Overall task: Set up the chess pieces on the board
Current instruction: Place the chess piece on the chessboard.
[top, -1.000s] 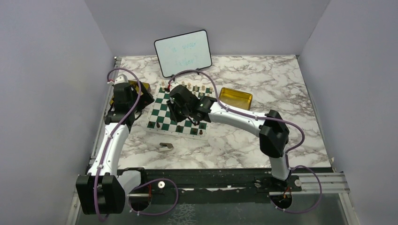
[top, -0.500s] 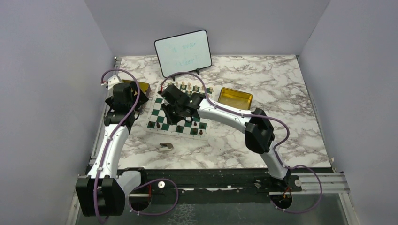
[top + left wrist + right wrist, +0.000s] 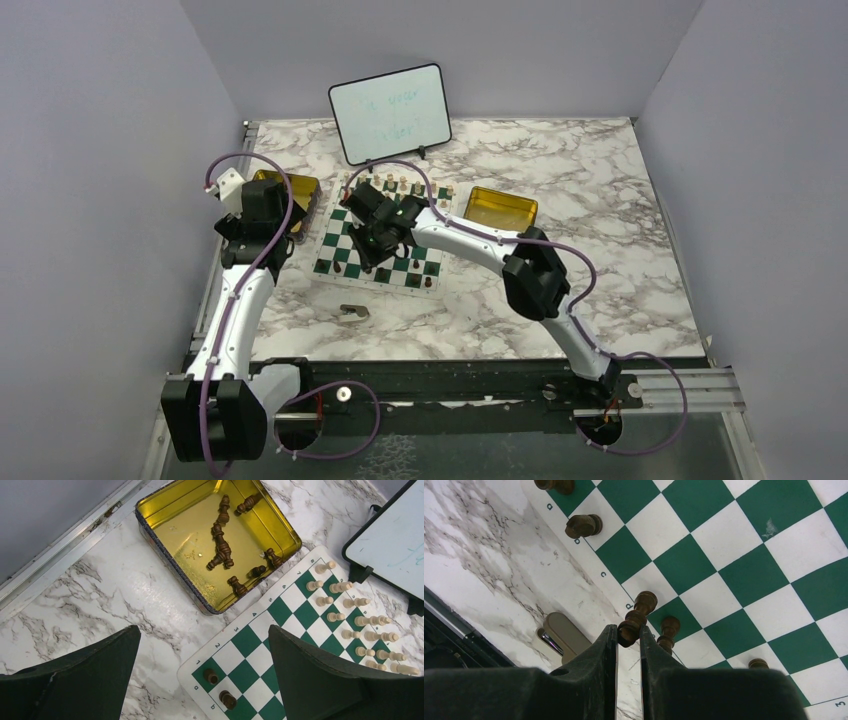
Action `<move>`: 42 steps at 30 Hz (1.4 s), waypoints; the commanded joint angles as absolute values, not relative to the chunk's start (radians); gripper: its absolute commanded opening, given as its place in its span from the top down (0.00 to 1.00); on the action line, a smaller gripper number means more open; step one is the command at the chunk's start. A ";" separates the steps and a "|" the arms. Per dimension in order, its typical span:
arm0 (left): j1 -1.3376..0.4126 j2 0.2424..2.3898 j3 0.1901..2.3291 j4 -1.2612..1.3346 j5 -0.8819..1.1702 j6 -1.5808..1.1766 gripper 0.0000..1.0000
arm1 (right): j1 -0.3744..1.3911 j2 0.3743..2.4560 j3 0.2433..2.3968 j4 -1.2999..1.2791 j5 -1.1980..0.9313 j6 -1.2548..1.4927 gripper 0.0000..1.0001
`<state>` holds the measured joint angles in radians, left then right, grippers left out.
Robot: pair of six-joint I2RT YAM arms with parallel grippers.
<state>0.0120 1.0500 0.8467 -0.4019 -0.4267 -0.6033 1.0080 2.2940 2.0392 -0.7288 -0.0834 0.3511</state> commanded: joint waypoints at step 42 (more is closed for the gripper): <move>0.015 1.038 0.857 -0.386 -0.378 -0.578 0.01 | 0.989 2.404 2.198 -0.806 -0.151 0.361 0.58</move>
<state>0.0120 1.0500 0.8467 -0.4026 -0.4282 -0.6014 0.9943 2.4050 2.1586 -0.7933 -0.1303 0.3592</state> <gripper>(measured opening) 0.990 0.405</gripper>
